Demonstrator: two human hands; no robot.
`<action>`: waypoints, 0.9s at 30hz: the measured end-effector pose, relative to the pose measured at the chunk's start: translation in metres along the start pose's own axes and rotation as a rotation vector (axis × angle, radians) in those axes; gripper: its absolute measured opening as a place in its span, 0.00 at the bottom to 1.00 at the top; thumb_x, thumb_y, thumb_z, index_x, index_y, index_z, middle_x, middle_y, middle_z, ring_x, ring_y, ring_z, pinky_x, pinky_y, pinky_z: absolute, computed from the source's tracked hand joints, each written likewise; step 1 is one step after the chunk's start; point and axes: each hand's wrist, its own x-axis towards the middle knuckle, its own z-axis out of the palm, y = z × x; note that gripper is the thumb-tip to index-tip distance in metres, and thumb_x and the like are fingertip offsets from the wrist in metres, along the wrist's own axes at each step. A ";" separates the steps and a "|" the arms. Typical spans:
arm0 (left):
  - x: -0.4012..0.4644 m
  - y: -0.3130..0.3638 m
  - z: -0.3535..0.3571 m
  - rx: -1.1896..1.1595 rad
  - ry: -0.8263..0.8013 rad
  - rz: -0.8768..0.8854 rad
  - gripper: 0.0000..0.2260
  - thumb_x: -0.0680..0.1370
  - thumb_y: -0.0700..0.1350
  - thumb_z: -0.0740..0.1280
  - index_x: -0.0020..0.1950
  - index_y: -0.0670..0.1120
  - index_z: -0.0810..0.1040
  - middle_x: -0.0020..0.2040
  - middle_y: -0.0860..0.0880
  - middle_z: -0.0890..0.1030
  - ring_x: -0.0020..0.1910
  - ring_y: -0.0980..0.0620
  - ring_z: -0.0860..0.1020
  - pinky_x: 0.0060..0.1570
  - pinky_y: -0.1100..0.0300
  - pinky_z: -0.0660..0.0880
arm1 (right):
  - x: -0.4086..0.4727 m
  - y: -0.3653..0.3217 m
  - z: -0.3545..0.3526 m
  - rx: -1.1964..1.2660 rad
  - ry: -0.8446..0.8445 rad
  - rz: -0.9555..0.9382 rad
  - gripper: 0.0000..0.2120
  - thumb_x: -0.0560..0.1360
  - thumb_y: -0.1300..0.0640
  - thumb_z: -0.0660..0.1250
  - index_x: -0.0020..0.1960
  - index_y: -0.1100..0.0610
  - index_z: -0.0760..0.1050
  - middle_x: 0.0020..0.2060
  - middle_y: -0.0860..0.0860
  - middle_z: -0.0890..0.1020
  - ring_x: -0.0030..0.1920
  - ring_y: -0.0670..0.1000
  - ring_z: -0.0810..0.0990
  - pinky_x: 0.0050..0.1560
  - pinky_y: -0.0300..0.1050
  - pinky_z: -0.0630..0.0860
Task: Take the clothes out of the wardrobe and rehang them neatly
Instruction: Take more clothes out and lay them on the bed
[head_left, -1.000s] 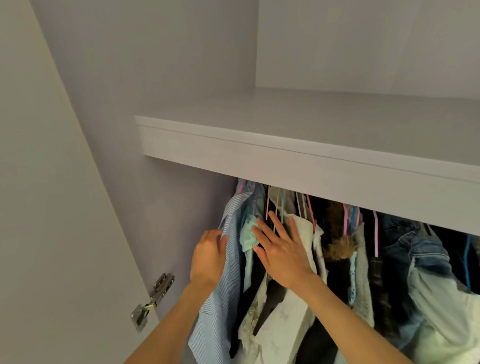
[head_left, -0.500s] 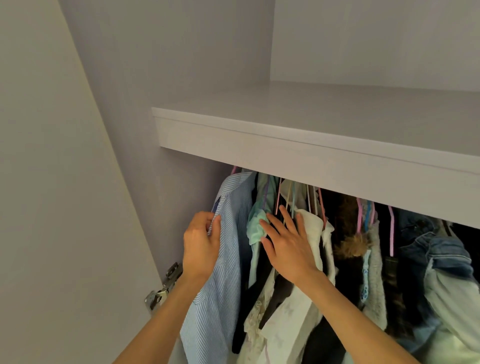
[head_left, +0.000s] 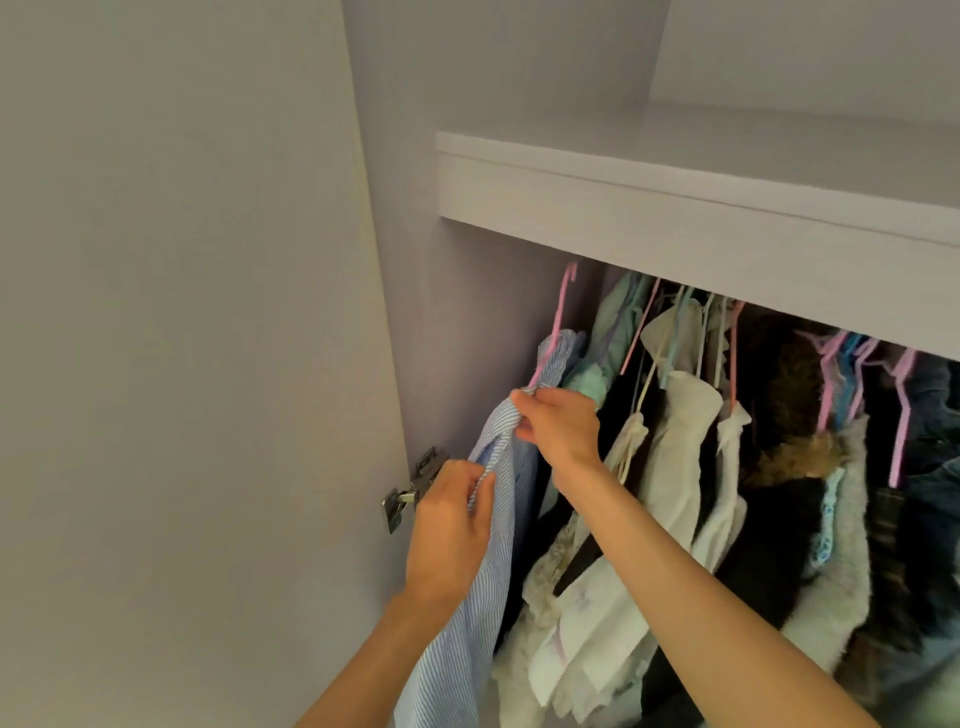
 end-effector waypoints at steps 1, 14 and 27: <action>-0.005 -0.002 -0.002 0.011 -0.018 0.017 0.05 0.78 0.41 0.64 0.43 0.42 0.75 0.34 0.58 0.69 0.36 0.64 0.70 0.36 0.77 0.64 | -0.002 0.005 0.002 0.007 0.013 0.048 0.13 0.72 0.61 0.69 0.29 0.58 0.76 0.29 0.52 0.79 0.33 0.51 0.79 0.50 0.57 0.79; -0.041 -0.018 -0.021 0.013 -0.293 0.226 0.11 0.77 0.51 0.59 0.47 0.47 0.79 0.41 0.56 0.74 0.38 0.56 0.74 0.38 0.67 0.70 | -0.060 0.061 -0.046 -0.491 -0.067 0.087 0.08 0.78 0.63 0.58 0.44 0.65 0.73 0.32 0.53 0.73 0.32 0.49 0.70 0.33 0.44 0.65; -0.092 -0.020 -0.008 0.316 -0.291 0.067 0.15 0.77 0.38 0.60 0.63 0.38 0.75 0.61 0.38 0.76 0.60 0.42 0.73 0.61 0.57 0.68 | -0.129 0.137 -0.156 -0.800 -0.186 -0.220 0.15 0.77 0.58 0.51 0.52 0.61 0.75 0.45 0.55 0.77 0.48 0.58 0.75 0.49 0.50 0.71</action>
